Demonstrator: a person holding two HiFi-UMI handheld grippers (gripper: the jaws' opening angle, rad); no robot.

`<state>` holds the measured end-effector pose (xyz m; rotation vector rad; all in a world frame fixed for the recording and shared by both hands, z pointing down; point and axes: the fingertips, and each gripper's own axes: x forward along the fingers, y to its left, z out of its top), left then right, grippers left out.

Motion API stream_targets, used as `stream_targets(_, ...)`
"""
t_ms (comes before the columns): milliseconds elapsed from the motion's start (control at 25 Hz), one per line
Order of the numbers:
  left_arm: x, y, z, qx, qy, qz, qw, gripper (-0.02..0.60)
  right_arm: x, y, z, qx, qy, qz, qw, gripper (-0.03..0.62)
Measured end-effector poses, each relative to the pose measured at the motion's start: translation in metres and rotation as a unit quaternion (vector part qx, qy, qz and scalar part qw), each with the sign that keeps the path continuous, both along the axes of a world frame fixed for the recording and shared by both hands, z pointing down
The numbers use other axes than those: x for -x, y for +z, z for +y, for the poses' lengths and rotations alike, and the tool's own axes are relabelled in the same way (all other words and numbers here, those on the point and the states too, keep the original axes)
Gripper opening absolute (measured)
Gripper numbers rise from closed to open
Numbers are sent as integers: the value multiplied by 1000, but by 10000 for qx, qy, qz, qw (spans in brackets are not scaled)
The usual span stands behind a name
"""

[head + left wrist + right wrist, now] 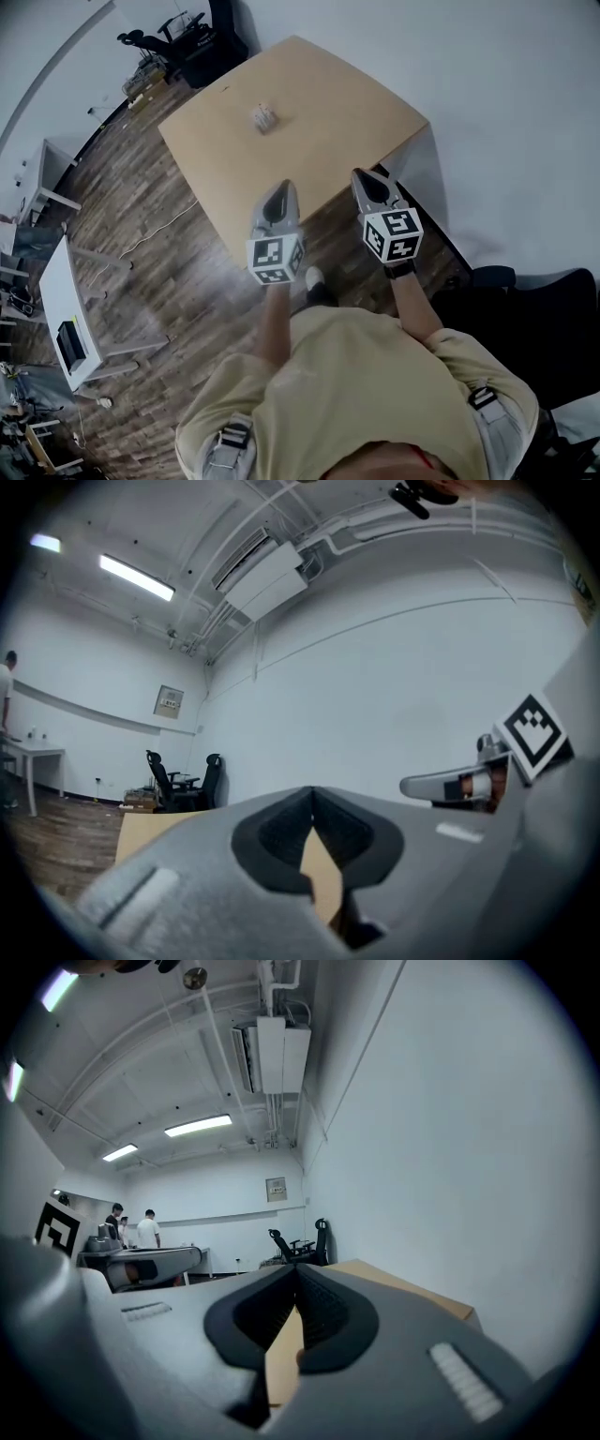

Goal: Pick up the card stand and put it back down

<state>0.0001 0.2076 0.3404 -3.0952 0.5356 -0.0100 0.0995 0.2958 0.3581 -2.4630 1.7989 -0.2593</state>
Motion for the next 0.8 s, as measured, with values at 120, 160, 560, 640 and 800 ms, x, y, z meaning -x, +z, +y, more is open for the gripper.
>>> stream_targets(120,-7,-8,-51,52,-147,43,9999,3,-10,-17,-43,-36,-83,57,9999,3)
stream_targets(160,-9,-10,-66,47,-188,68,9998,2,-13,-20,-58,-33,-113,63,9999,3)
stream_targets(560,-17,26,-215,518,-329,35,9981,2,-22,9,-232,330,-672,-16,9972,3)
stream_targets(640,-22,42,-232,676,-146,-64,9976,3,-22,20,-260,410,-778,-68,9961,3)
stream_targets(800,-33,66,-253,751,-58,-310,9967,3,-17,40,-289,677,-983,-164,9927,3)
